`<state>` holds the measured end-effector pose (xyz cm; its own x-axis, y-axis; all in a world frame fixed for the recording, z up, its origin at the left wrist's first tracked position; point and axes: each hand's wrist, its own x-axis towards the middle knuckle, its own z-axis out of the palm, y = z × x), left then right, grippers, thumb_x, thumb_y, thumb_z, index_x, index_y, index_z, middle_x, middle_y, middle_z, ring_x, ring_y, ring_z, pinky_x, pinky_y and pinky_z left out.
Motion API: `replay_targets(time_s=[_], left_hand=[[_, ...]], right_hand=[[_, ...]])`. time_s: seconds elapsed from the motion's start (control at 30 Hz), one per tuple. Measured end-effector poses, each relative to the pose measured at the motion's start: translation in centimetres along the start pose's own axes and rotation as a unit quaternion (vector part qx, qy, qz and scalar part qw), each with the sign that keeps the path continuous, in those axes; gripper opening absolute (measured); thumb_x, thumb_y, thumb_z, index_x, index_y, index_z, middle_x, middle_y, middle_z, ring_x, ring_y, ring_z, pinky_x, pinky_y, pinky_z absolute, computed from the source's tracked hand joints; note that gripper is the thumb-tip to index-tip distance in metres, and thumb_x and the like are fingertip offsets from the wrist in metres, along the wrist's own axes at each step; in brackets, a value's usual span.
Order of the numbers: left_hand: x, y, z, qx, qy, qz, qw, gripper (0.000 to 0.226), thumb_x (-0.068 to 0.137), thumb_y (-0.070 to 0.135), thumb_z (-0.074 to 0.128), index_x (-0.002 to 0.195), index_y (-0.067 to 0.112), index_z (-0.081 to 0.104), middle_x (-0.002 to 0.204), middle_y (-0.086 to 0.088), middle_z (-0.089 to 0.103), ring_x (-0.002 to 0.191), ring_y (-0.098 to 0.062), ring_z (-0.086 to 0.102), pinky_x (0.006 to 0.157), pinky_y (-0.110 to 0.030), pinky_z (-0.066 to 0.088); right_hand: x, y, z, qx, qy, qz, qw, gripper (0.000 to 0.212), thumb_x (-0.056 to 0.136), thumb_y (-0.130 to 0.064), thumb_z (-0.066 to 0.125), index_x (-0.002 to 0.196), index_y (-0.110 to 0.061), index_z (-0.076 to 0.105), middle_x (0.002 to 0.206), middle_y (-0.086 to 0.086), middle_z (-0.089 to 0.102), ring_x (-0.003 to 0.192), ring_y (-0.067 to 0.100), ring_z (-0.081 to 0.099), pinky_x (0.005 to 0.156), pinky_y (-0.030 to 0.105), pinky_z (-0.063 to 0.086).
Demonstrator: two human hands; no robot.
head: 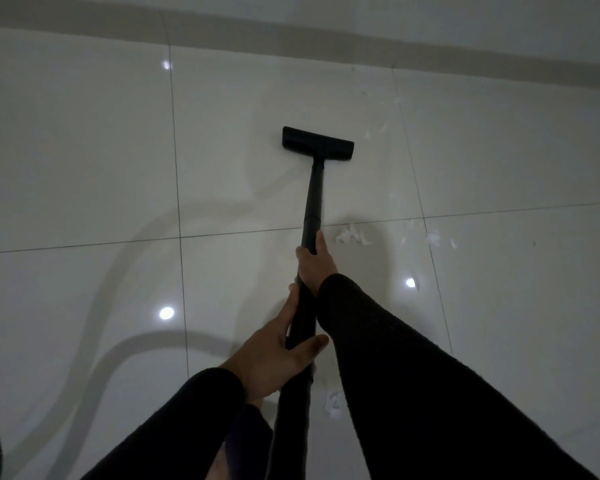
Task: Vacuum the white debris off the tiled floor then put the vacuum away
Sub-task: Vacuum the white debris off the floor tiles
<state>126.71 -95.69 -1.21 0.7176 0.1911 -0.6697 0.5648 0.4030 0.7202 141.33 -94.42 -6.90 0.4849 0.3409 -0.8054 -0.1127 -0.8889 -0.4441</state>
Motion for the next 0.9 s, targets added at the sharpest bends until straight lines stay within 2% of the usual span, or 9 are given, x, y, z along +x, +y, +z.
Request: replay_targets(time_s=[0.13, 0.2, 0.27, 0.33, 0.43, 0.57, 0.63, 0.77, 0.9], left_hand=[[-1.5, -1.6, 1.9, 0.031, -0.001, 0.009, 0.999, 0.090, 0.074, 0.062, 0.055, 0.138, 0.060, -0.008, 0.130, -0.011, 0.057, 0.083, -0.010, 0.066, 0.088, -0.033, 0.055], [-2.2, -2.9, 2.9, 0.054, 0.005, 0.011, 0.998, 0.091, 0.068, 0.071, 0.052, 0.133, 0.066, -0.011, 0.122, -0.007, 0.063, 0.087, -0.013, 0.067, 0.096, -0.042, 0.050], [-2.9, -4.4, 4.0, 0.071, 0.014, 0.011, 0.997, 0.085, 0.065, 0.076, 0.048, 0.122, 0.076, -0.014, 0.096, 0.007, 0.069, 0.092, -0.015, 0.068, 0.103, -0.053, 0.040], [-3.8, -5.9, 5.1, 0.078, 0.014, 0.018, 0.997, 0.080, 0.066, 0.075, 0.046, 0.116, 0.078, -0.017, 0.083, 0.015, 0.065, 0.093, -0.012, 0.067, 0.107, -0.056, 0.033], [-5.0, -7.7, 6.9, 0.076, 0.016, 0.030, 0.996, 0.080, 0.069, 0.071, 0.046, 0.120, 0.076, -0.016, 0.094, 0.014, 0.067, 0.106, -0.014, 0.063, 0.110, -0.056, 0.029], [-6.1, -10.7, 9.2, 0.069, 0.030, 0.025, 0.997, 0.081, 0.068, 0.074, 0.050, 0.121, 0.078, -0.012, 0.109, 0.003, 0.067, 0.123, -0.043, 0.045, 0.106, -0.059, 0.032], [-6.8, -11.8, 10.2, 0.058, 0.025, 0.017, 0.998, 0.085, 0.065, 0.075, 0.052, 0.123, 0.077, -0.010, 0.110, -0.006, 0.065, 0.122, -0.047, 0.043, 0.102, -0.059, 0.038], [-8.3, -12.7, 12.2, 0.016, 0.008, 0.027, 0.999, 0.089, 0.078, 0.057, 0.056, 0.136, 0.061, -0.011, 0.103, 0.003, 0.066, 0.088, -0.015, 0.068, 0.085, -0.037, 0.056], [-9.0, -13.6, 14.3, 0.011, -0.001, 0.037, 0.999, 0.088, 0.081, 0.052, 0.056, 0.138, 0.059, -0.011, 0.091, 0.007, 0.062, 0.077, -0.010, 0.068, 0.082, -0.033, 0.057]], right_hand=[[-1.5, 2.6, 0.3, 0.010, 0.008, 0.003, 1.000, 0.064, 0.099, -0.033, 0.038, 0.153, -0.039, 0.003, 0.139, 0.011, 0.048, 0.096, 0.025, 0.057, 0.094, 0.040, 0.048], [-2.4, 3.9, 0.4, 0.020, 0.006, 0.000, 1.000, 0.064, 0.099, -0.032, 0.038, 0.153, -0.038, 0.003, 0.135, 0.011, 0.051, 0.090, 0.024, 0.057, 0.089, 0.038, 0.049], [-3.5, 5.4, 0.7, 0.022, 0.003, -0.002, 1.000, 0.064, 0.099, -0.032, 0.038, 0.153, -0.038, 0.003, 0.131, 0.012, 0.053, 0.088, 0.024, 0.057, 0.086, 0.038, 0.050], [-4.4, 7.1, 1.1, 0.019, 0.002, -0.005, 1.000, 0.065, 0.099, -0.031, 0.038, 0.153, -0.039, 0.003, 0.131, 0.012, 0.053, 0.091, 0.025, 0.058, 0.088, 0.039, 0.050], [-5.7, 9.4, 1.5, 0.009, 0.000, -0.007, 1.000, 0.064, 0.099, -0.031, 0.038, 0.153, -0.039, 0.003, 0.135, 0.010, 0.050, 0.097, 0.025, 0.057, 0.092, 0.039, 0.048], [-7.3, 12.5, 2.1, 0.005, -0.002, -0.006, 1.000, 0.065, 0.098, -0.031, 0.038, 0.152, -0.039, 0.003, 0.137, 0.011, 0.049, 0.101, 0.028, 0.058, 0.096, 0.043, 0.048], [-8.1, 13.9, 2.3, -0.002, -0.005, -0.003, 1.000, 0.065, 0.097, -0.032, 0.038, 0.152, -0.040, 0.003, 0.138, 0.011, 0.048, 0.102, 0.029, 0.059, 0.095, 0.043, 0.048], [-9.4, 16.5, 2.1, -0.007, -0.002, 0.000, 1.000, 0.066, 0.097, -0.033, 0.037, 0.151, -0.041, 0.002, 0.135, 0.012, 0.051, 0.100, 0.029, 0.060, 0.095, 0.044, 0.049], [-10.4, 18.8, 1.5, -0.006, 0.000, 0.007, 1.000, 0.065, 0.097, -0.033, 0.037, 0.151, -0.041, 0.002, 0.136, 0.011, 0.050, 0.100, 0.029, 0.060, 0.094, 0.043, 0.049]])
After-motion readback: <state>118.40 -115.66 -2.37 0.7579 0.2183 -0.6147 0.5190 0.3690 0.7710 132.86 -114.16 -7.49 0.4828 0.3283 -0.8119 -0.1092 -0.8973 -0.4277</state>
